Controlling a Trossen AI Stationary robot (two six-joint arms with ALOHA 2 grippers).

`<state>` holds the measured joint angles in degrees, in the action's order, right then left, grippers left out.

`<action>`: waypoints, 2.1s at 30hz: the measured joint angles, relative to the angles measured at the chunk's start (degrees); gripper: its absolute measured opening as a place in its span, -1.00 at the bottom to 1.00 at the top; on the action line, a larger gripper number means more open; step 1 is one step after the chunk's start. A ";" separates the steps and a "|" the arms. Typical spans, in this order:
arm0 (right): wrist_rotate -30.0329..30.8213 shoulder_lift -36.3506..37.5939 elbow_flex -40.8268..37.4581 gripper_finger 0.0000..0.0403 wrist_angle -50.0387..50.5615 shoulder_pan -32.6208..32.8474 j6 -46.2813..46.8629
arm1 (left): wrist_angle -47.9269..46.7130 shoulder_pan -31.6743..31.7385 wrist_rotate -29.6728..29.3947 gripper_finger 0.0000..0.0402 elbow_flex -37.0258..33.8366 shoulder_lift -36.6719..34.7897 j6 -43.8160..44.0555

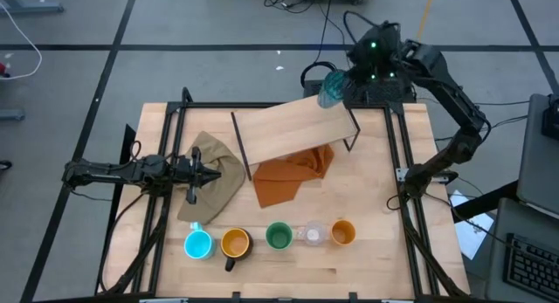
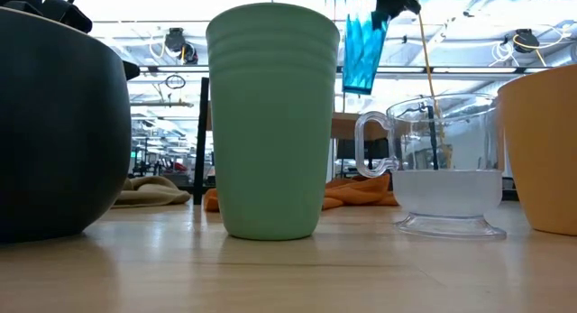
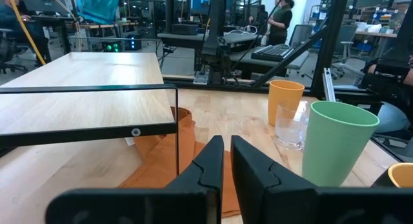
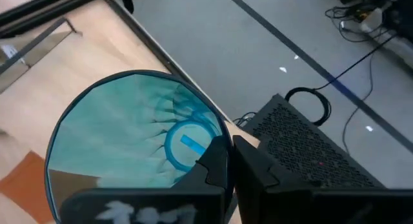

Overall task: Stack small to large cups/mugs on shelf
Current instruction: Put the blue glass on the shelf

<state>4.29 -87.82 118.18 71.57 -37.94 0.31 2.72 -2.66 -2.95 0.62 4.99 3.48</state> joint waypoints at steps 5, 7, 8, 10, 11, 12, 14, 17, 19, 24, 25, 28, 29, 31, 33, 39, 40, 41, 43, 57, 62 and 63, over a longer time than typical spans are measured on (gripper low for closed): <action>-3.66 -0.15 0.58 -1.00 -1.47 -3.95 -1.07 | 0.00 0.01 0.01 -0.85 0.00 0.00 0.02; -5.58 -0.20 0.60 -1.00 -3.30 -5.20 -1.10 | 0.02 -0.01 0.01 -0.85 0.00 0.00 0.01; -6.09 -0.29 0.60 -1.00 -3.93 -5.69 -1.12 | 0.00 -0.01 0.01 -0.85 0.00 0.00 0.01; -6.96 -0.82 0.62 -1.00 -5.10 -6.42 -1.11 | 0.02 0.01 0.00 -0.85 0.00 0.00 0.02; -7.98 -1.21 0.69 -1.00 -5.35 -6.86 -1.15 | 0.00 0.00 -0.01 -0.85 0.00 0.00 0.03; -8.85 -1.63 0.69 -1.00 -5.23 -7.48 -1.19 | 0.00 0.00 0.00 -0.85 0.00 0.00 0.02; -8.96 -2.82 0.66 -1.00 -4.93 -8.21 -1.57 | -0.02 -0.01 0.00 -0.85 0.00 0.00 0.01; -8.98 -4.93 0.66 -1.00 -5.19 -9.07 -2.04 | -0.02 0.01 0.00 -0.85 0.00 0.00 0.01; -9.13 -6.06 0.58 -1.00 -5.11 -9.68 -2.50 | -0.09 0.00 -0.01 -0.85 0.00 -0.01 0.01; -10.49 -8.76 5.11 -1.00 -1.97 -10.16 -2.97 | -0.80 0.01 -0.01 -0.85 0.00 -0.02 0.01; -10.48 -9.20 6.41 -1.00 -0.88 -10.21 -3.08 | -0.85 0.01 -0.01 -0.85 0.00 0.00 0.01; -10.49 -10.30 10.21 -1.00 1.15 -10.24 -2.88 | -0.87 -0.01 -0.01 -0.85 0.00 0.00 0.01; -10.51 -10.50 10.98 -1.00 2.00 -10.24 -2.68 | -0.88 0.01 -0.01 -0.85 0.00 0.00 0.01; -10.49 -10.83 11.81 -1.00 3.49 -10.33 -2.57 | -0.90 0.01 -0.01 -0.85 0.00 0.00 -0.01; -10.49 -10.96 11.83 -1.00 4.10 -10.42 -2.52 | -0.93 -0.01 -0.01 -0.85 0.00 0.00 -0.01; -10.53 -12.88 11.83 -1.00 5.21 -10.48 -1.61 | -1.03 -0.01 -0.01 -0.85 0.00 0.00 -0.32; -10.57 -13.35 11.83 -1.00 5.21 -10.48 -1.63 | -1.05 -0.01 -0.01 -0.85 0.00 0.00 -0.30; -10.59 -13.72 11.83 -1.00 5.39 -10.47 -1.63 | -1.04 0.01 -0.01 -0.85 0.00 0.00 -0.30; -10.59 -14.34 11.83 -1.00 6.38 -10.48 -1.92 | -1.07 -0.01 -0.01 -0.85 0.00 0.00 -0.28; -10.60 -14.99 11.83 -1.00 7.16 -10.83 -2.73 | -1.14 0.00 -0.03 -0.85 0.00 -0.01 -0.26; -10.60 -14.99 11.83 -1.00 6.67 -10.83 -2.57 | -1.16 -0.01 -0.04 -0.85 0.00 0.00 -0.25; -10.60 -15.06 11.83 -1.00 6.64 -10.83 -2.57 | -1.16 0.00 -0.01 -0.85 0.00 0.00 -0.23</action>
<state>-6.31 -102.88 130.02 78.20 -48.77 -2.26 1.56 -2.66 -2.96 0.62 4.99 3.25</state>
